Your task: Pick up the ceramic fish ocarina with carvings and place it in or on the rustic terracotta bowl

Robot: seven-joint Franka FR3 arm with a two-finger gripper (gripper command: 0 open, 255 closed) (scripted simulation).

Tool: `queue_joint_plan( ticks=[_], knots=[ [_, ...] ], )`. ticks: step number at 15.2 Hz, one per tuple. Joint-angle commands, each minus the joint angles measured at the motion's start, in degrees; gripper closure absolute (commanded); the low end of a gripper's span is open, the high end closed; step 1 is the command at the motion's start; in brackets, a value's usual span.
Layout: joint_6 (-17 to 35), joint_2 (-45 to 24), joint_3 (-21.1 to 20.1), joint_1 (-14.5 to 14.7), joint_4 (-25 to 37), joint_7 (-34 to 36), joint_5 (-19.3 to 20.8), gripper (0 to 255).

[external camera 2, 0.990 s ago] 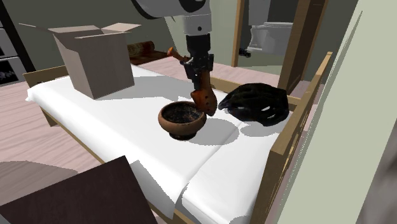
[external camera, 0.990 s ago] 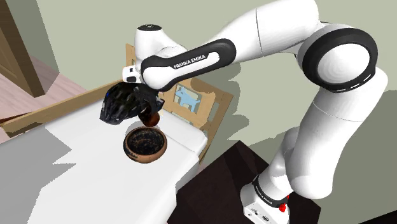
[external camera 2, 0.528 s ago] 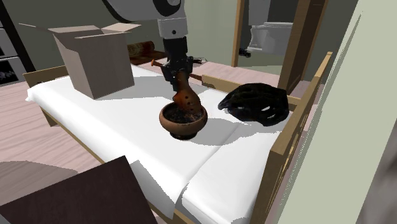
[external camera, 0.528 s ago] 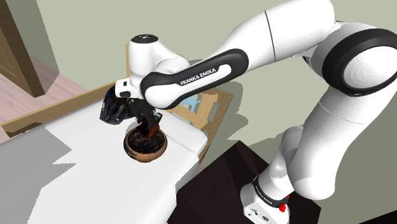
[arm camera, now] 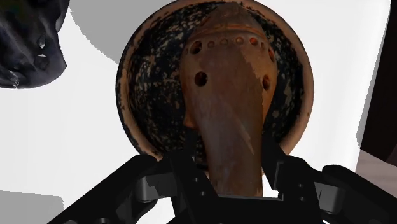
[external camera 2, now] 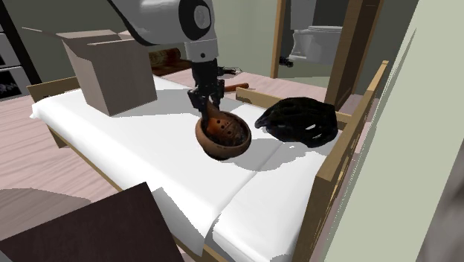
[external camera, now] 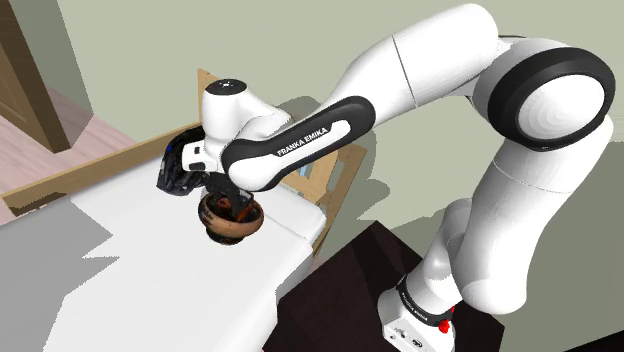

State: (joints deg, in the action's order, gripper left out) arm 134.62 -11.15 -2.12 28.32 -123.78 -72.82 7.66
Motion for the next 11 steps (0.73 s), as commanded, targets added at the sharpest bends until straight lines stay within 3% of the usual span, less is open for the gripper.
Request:
queue_joint_plan(
  ticks=[1,9,10,11],
  knots=[
    [1.35,-1.07,0.07,0.01,-0.28,0.26,0.23,255],
    [1.69,-1.33,0.02,-0.04,-0.36,0.34,0.31,255],
    [1.74,-1.39,0.02,-0.03,-0.36,0.37,0.33,0],
    [1.78,-1.49,-0.02,0.04,-0.31,0.50,0.35,0]
  ],
)
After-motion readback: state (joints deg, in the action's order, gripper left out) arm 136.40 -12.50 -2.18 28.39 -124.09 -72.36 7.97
